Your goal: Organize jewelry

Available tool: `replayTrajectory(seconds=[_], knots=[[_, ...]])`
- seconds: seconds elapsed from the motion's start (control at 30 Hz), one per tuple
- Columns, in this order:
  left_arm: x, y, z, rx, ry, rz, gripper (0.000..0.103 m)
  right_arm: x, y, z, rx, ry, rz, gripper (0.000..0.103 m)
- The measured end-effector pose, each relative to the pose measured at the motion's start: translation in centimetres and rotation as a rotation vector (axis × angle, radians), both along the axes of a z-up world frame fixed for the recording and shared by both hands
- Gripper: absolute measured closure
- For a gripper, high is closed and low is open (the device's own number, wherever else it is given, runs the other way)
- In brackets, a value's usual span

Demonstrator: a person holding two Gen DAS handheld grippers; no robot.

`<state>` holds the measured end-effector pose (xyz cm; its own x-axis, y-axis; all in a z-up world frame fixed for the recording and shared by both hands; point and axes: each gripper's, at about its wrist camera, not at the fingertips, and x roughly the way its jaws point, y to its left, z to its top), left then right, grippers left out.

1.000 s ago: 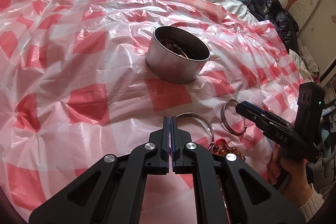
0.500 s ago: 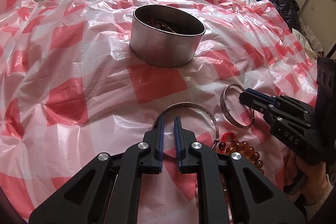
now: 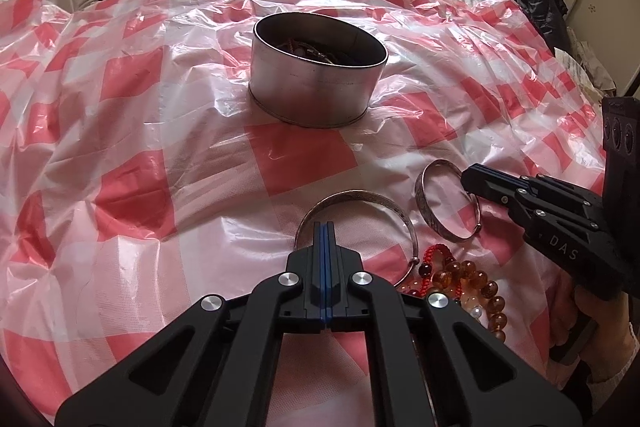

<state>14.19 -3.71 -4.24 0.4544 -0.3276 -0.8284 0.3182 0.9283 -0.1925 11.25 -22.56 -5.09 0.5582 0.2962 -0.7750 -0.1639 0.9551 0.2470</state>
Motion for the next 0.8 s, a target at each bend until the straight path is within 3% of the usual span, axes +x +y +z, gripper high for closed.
replayTrajectory(seconds=[0.03,0.07,0.17,0.2,0.27,0.37,0.53,0.63,0.8], knots=[[0.0,0.0,-0.1,0.005,0.002,0.002,0.103,-0.1,0.1,0.0,-0.004,-0.003,-0.003,0.064],[0.1,-0.1,-0.2,0.008,0.007,-0.002,0.101,-0.2,0.2,0.1,-0.013,-0.014,-0.002,0.058],[0.1,-0.2,-0.3,0.007,0.007,-0.01,0.098,-0.2,0.9,0.0,-0.036,-0.014,0.031,0.059],[0.1,-0.2,-0.4,0.007,0.008,-0.011,0.098,-0.1,1.1,-0.1,-0.043,-0.015,0.038,0.062],[0.1,-0.3,-0.4,0.01,0.009,-0.014,0.098,-0.1,1.4,-0.2,-0.047,-0.013,0.051,0.082],[0.0,-0.3,-0.4,0.001,0.009,-0.026,0.103,-0.3,1.5,-0.1,-0.05,-0.024,0.058,0.095],[-0.5,0.3,0.8,-0.087,-0.017,-0.037,0.103,-1.1,1.7,1.0,-0.066,-0.097,0.06,0.098],[-0.5,1.2,1.6,-0.136,-0.027,-0.018,0.103,-1.2,0.9,1.7,-0.006,-0.122,0.042,0.099],[0.4,2.3,1.2,-0.137,-0.002,0.025,0.103,-0.7,-0.4,1.6,0.074,-0.093,0.015,0.1]])
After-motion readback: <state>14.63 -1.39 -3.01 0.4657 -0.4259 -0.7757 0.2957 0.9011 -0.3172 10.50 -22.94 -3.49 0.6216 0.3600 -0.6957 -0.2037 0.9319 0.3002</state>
